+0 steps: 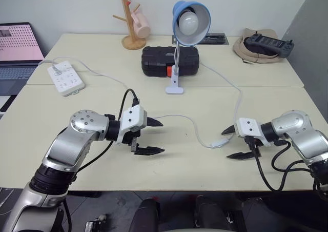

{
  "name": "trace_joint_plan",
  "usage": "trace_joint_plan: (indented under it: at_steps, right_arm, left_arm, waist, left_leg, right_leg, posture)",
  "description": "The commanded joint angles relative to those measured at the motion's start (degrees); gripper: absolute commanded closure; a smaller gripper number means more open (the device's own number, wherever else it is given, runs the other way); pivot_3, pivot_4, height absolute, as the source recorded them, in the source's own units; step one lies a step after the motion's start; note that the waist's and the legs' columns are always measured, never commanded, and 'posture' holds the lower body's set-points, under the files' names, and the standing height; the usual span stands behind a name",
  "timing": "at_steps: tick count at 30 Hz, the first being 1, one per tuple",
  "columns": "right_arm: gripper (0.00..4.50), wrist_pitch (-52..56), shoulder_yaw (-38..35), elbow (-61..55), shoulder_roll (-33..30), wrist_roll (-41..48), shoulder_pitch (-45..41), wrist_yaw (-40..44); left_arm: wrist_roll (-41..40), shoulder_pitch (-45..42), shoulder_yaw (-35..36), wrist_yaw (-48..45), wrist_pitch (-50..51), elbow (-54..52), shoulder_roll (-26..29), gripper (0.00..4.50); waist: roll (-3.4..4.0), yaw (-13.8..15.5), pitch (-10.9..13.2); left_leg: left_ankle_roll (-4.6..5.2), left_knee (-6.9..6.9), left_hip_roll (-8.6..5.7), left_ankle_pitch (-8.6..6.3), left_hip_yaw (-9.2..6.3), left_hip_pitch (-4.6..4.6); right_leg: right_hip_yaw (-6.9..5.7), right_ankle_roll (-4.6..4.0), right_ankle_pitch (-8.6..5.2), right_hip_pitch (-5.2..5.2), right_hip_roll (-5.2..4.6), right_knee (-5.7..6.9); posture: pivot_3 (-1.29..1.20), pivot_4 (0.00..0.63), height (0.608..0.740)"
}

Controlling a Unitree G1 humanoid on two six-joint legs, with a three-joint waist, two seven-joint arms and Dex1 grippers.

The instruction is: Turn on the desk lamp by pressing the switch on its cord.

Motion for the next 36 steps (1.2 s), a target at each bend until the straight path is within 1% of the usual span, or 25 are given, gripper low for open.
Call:
trace_joint_plan:
  at_steps: [1, 8, 13, 14, 15, 18, 20, 22, 26, 29, 31, 33, 36]
  right_arm:
    - [0.54, -2.0, -0.3, 2.1, 0.9, -0.8, -1.7, 1.0]
    - [2.45, -4.2, -0.5, 4.6, 2.6, -2.0, -2.8, 1.1]
    - [3.68, -2.0, -1.8, 4.1, 3.1, -0.1, -2.0, 1.4]
    - [3.98, -0.8, -2.3, 3.5, 3.0, 0.7, -1.8, 1.5]
    - [4.11, 0.5, -2.8, 2.9, 2.9, 1.7, -1.5, 1.7]
    - [4.13, 4.7, -4.2, 0.1, 2.8, 4.5, -0.6, 1.5]
    - [4.13, 13.5, -6.7, -4.6, 4.3, 9.7, -0.2, -0.7]
    - [4.13, 24.3, -10.1, -8.8, 7.3, 15.9, -0.9, -5.4]
    - [4.13, 45.5, -18.2, -16.1, 13.9, 30.3, -2.8, -15.5]
    - [4.13, 56.0, -23.9, -19.1, 19.2, 39.0, -3.6, -23.3]
    - [4.13, 60.3, -27.1, -19.5, 22.4, 43.1, -4.3, -28.0]
    - [4.13, 63.1, -29.0, -19.8, 24.0, 45.7, -4.9, -31.1]
    - [4.13, 66.0, -31.1, -19.5, 25.4, 49.2, -6.3, -34.9]
  left_arm:
    - [-1.1, -0.2, 1.2, 0.7, -0.2, -1.9, 0.0, 0.00]
    - [-1.0, -1.4, 0.8, 1.0, -0.4, -1.0, -0.5, 0.00]
    - [-1.3, -1.6, 0.8, 0.7, -0.2, -1.2, -0.6, 0.00]
    - [-1.5, -1.7, 1.0, 0.8, 0.1, -1.0, -0.7, 0.00]
    - [-1.6, -1.8, 1.0, 0.9, 0.3, -0.9, -0.8, 0.00]
    - [-1.4, -2.0, 0.8, 0.9, 0.1, -0.5, -0.8, 0.00]
    - [-2.4, -2.0, 1.3, 1.2, 1.3, -0.4, -1.2, 0.00]
    - [-5.3, -2.6, 2.9, 2.9, 5.5, -0.3, -2.4, 0.00]
    - [-16.7, -4.6, 9.0, 9.7, 22.1, 0.1, -7.0, 0.00]
    - [-24.0, -4.0, 13.1, 14.9, 30.9, -1.2, -10.5, 0.00]
    - [-29.8, -4.1, 16.5, 20.5, 36.7, -1.7, -14.8, 0.00]
    - [-34.5, -4.9, 19.5, 25.7, 41.0, -1.6, -18.8, 0.00]
    - [-40.2, -6.0, 22.6, 32.3, 44.6, -0.6, -23.7, 0.00]
  waist:
    - [0.00, 0.0, 0.0]
    - [0.00, 0.0, 0.0]
    - [0.00, 0.0, 0.0]
    - [0.00, 0.0, 0.0]
    - [0.00, 0.0, 0.0]
    - [0.00, 0.0, 0.0]
    - [0.00, 0.0, 0.0]
    - [0.00, 0.0, 0.0]
    - [0.00, 0.0, 0.0]
    - [0.00, 0.0, 0.0]
    - [-0.01, 0.0, 0.0]
    - [-0.01, 0.0, 0.0]
    - [-0.01, 0.0, 0.0]
  left_leg:
    - [0.00, 0.00, -0.03, 0.00, 0.00, 0.01]
    - [0.00, 0.00, -0.04, 0.00, 0.00, 0.00]
    - [0.00, 0.00, -0.04, 0.00, -0.01, 0.01]
    - [0.00, 0.00, -0.04, 0.00, -0.01, 0.01]
    - [0.00, 0.00, -0.04, 0.00, -0.01, 0.01]
    - [0.00, 0.00, -0.02, 0.00, -0.02, 0.00]
    - [0.00, 0.00, -0.03, 0.00, -0.03, 0.00]
    - [0.00, 0.00, -0.01, 0.00, -0.07, 0.00]
    - [0.00, 0.07, 0.08, 0.00, -0.16, 0.00]
    - [0.00, 0.07, 0.05, 0.00, -0.19, 0.02]
    - [0.00, 0.05, 0.04, 0.00, -0.20, 0.01]
    - [0.00, 0.07, -0.03, 0.00, -0.20, -0.02]
    - [0.00, 0.07, -0.10, 0.00, -0.19, -0.01]
  right_leg:
    - [0.00, 0.00, 0.00, 0.01, 0.00, 0.00]
    - [0.01, -0.01, 0.00, 0.00, 0.00, 0.00]
    - [-0.01, -0.01, 0.01, 0.00, 0.00, 0.02]
    - [0.00, -0.01, 0.00, 0.00, 0.00, 0.02]
    - [0.01, -0.01, 0.01, 0.00, 0.00, 0.02]
    - [0.00, -0.01, 0.01, 0.00, 0.00, 0.02]
    - [0.00, -0.01, 0.01, 0.00, 0.00, 0.02]
    - [0.00, -0.01, 0.01, 0.00, 0.00, 0.02]
    - [0.00, -0.02, 0.01, -0.03, 0.00, 0.26]
    - [0.00, -0.02, 0.00, -0.04, 0.00, 0.29]
    - [-0.01, -0.02, 0.00, -0.04, -0.05, 0.28]
    - [-0.03, -0.02, 0.00, -0.06, -0.17, 0.31]
    - [-0.02, -0.01, 0.00, -0.06, -0.22, 0.31]
  posture:
    - [0.00, 0.150, 0.740]
    - [0.00, 0.150, 0.740]
    - [0.00, 0.150, 0.740]
    - [0.00, 0.150, 0.740]
    - [0.00, 0.150, 0.740]
    - [0.00, 0.150, 0.740]
    - [0.00, 0.150, 0.740]
    - [0.00, 0.150, 0.740]
    - [0.00, 0.150, 0.740]
    - [0.00, 0.150, 0.740]
    - [0.00, 0.150, 0.740]
    - [0.00, 0.150, 0.740]
    - [0.00, 0.150, 0.740]
